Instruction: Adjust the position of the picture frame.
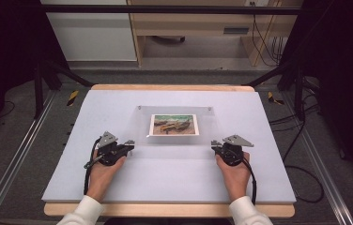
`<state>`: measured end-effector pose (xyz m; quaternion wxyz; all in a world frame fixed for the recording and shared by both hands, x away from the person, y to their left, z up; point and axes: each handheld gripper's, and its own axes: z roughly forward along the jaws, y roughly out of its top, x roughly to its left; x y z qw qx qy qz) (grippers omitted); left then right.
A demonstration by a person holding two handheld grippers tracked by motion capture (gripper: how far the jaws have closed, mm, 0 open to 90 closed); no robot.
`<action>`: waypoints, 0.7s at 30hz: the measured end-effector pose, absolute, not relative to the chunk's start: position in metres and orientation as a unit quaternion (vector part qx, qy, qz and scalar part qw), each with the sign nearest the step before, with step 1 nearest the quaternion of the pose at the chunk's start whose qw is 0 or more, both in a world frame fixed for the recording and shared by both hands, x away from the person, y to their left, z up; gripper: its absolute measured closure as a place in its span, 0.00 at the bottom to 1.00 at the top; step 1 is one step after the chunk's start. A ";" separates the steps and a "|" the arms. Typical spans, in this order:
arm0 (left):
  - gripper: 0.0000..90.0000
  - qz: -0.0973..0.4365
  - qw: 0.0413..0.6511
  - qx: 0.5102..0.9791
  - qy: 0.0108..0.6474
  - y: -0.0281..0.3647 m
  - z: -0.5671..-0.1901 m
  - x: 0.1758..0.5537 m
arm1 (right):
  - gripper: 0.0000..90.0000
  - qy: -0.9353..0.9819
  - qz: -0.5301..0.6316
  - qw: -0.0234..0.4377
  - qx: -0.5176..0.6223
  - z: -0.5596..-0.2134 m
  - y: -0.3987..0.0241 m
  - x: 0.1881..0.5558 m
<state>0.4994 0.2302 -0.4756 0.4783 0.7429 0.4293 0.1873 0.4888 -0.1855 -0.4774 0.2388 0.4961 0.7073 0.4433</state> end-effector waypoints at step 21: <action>0.39 0.156 0.462 0.768 0.414 0.239 -0.471 0.494 | 0.43 0.740 0.415 0.185 0.496 -0.479 -0.192 0.481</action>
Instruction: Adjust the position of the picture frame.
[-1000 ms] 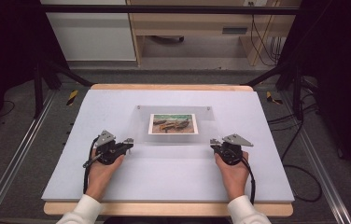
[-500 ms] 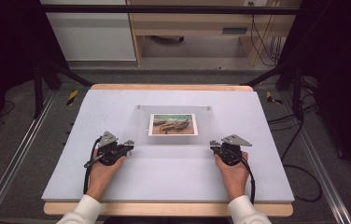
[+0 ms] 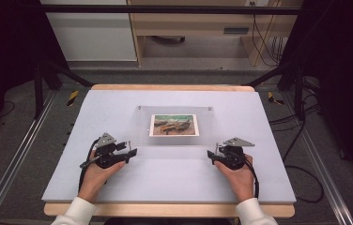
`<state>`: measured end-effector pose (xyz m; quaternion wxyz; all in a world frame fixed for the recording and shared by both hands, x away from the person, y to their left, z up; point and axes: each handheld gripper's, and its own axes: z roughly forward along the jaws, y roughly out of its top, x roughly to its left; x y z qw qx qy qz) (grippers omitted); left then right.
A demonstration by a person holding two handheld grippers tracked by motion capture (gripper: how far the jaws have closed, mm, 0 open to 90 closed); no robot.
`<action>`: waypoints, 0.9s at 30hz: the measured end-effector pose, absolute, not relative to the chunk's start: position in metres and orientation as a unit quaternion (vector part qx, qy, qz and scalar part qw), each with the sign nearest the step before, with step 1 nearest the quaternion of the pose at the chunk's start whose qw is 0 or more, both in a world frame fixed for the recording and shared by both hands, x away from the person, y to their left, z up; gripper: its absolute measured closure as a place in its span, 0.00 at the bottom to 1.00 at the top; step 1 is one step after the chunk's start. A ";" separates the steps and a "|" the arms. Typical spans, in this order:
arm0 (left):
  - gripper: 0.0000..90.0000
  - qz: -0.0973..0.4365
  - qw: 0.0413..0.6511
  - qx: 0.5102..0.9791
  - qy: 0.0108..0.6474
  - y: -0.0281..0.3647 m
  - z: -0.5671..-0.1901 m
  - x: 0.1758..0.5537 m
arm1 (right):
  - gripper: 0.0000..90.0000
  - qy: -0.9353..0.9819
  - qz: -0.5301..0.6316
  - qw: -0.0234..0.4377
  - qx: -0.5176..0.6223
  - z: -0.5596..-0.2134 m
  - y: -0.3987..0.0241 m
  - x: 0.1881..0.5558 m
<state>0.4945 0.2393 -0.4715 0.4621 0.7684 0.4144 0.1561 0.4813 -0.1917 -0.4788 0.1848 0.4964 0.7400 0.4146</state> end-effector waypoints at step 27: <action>0.20 0.141 0.490 0.746 0.430 0.229 -0.454 0.530 | 0.26 0.721 0.461 0.154 0.493 -0.450 -0.203 0.523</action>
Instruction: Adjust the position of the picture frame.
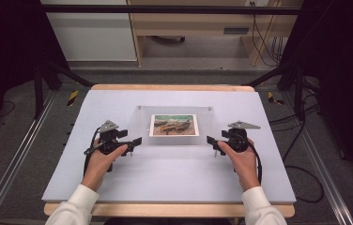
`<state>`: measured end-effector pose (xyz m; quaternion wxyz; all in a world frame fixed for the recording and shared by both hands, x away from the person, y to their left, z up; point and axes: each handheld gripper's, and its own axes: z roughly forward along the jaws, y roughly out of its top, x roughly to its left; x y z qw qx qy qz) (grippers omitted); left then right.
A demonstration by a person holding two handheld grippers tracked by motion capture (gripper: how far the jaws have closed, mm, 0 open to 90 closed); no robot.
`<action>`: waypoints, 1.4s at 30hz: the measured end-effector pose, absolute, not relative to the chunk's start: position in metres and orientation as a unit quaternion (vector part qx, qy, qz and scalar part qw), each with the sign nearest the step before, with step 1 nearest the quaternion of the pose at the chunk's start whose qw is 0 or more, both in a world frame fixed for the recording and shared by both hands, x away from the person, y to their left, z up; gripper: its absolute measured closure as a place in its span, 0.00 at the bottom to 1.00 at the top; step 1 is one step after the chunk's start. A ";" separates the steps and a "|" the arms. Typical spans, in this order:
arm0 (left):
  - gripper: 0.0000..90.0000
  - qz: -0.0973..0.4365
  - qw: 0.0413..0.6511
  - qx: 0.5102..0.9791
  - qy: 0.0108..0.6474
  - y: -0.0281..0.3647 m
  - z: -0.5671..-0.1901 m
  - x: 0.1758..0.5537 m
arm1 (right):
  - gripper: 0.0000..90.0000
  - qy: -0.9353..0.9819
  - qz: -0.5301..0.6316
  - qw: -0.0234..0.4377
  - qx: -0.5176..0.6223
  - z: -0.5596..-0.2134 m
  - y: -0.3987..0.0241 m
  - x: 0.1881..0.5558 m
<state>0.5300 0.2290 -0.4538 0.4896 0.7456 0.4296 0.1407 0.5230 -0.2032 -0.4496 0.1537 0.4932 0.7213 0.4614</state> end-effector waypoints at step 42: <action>0.18 0.052 0.533 0.701 0.472 0.234 -0.472 0.536 | 0.17 0.700 0.483 0.067 0.521 -0.460 -0.205 0.535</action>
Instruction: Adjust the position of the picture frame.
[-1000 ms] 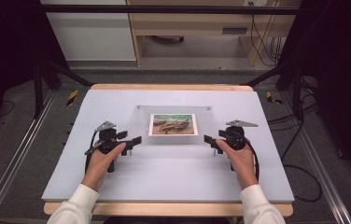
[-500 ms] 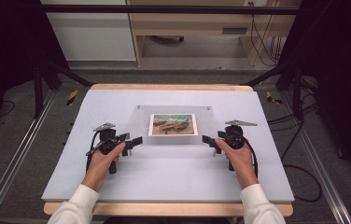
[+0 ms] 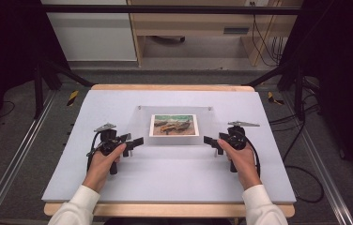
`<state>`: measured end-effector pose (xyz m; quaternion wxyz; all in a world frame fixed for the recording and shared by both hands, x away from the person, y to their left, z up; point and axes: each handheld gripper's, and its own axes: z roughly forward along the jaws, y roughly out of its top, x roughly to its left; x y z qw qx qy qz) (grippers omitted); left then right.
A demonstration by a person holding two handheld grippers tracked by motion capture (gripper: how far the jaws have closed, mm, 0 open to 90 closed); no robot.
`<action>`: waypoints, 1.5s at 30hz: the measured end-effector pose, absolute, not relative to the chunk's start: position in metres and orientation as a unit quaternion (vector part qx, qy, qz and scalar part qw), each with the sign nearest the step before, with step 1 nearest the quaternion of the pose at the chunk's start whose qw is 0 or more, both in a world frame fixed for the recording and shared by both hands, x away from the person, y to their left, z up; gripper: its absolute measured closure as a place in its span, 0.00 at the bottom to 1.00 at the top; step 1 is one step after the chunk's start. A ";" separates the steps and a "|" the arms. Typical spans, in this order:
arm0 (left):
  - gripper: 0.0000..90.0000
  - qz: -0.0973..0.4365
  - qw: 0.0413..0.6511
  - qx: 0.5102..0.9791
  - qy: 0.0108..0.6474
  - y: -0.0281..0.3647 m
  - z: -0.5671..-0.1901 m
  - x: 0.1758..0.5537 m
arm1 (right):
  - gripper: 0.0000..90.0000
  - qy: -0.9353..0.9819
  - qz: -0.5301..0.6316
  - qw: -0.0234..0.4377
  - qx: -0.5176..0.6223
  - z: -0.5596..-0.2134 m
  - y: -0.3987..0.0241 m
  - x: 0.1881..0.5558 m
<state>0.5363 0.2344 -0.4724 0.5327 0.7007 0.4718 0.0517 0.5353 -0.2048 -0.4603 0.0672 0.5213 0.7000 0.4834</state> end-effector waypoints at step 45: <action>0.31 0.048 0.524 0.705 0.476 0.242 -0.467 0.533 | 0.21 0.704 0.478 0.054 0.522 -0.458 -0.204 0.532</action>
